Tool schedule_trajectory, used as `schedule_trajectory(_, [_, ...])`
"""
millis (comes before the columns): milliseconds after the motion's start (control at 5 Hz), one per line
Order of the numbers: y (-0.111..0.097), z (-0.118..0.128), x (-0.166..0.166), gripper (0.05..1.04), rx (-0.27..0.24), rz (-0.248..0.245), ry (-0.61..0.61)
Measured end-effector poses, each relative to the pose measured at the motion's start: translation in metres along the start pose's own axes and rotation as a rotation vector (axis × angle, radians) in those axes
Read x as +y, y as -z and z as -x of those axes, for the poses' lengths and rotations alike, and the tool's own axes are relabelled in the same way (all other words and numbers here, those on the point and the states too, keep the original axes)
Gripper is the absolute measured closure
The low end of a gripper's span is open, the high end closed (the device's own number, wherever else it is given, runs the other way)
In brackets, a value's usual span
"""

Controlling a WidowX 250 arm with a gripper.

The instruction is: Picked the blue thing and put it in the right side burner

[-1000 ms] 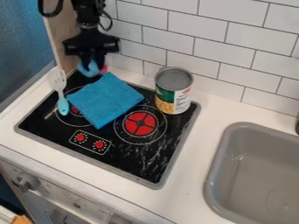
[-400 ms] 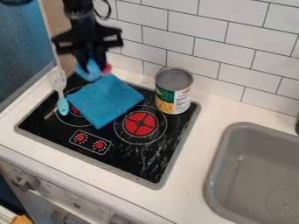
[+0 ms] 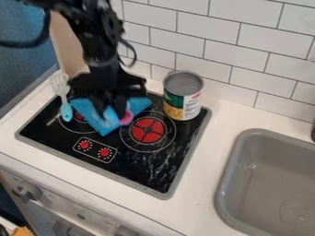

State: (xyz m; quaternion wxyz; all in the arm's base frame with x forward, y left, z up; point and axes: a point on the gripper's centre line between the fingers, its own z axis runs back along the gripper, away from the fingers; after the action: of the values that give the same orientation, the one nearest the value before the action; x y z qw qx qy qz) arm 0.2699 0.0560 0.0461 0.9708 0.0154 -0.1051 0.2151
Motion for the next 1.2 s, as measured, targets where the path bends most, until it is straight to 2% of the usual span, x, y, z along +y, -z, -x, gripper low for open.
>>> schedule_trajectory(200, [0.013, 0.023, -0.003, 0.808, 0.010, -0.025, 0.051])
schedule_trajectory(400, [0.020, 0.026, -0.005, 0.808, 0.008, -0.033, 0.059])
schedule_trajectory(600, [0.027, 0.028, -0.009, 0.747, 0.019, -0.038, 0.078])
schedule_trajectory(1000, [0.027, 0.029, -0.004, 0.151, 0.019, -0.070, 0.078])
schedule_trajectory(1200, [0.018, 0.030, -0.007, 0.078, 0.031, -0.049, 0.076])
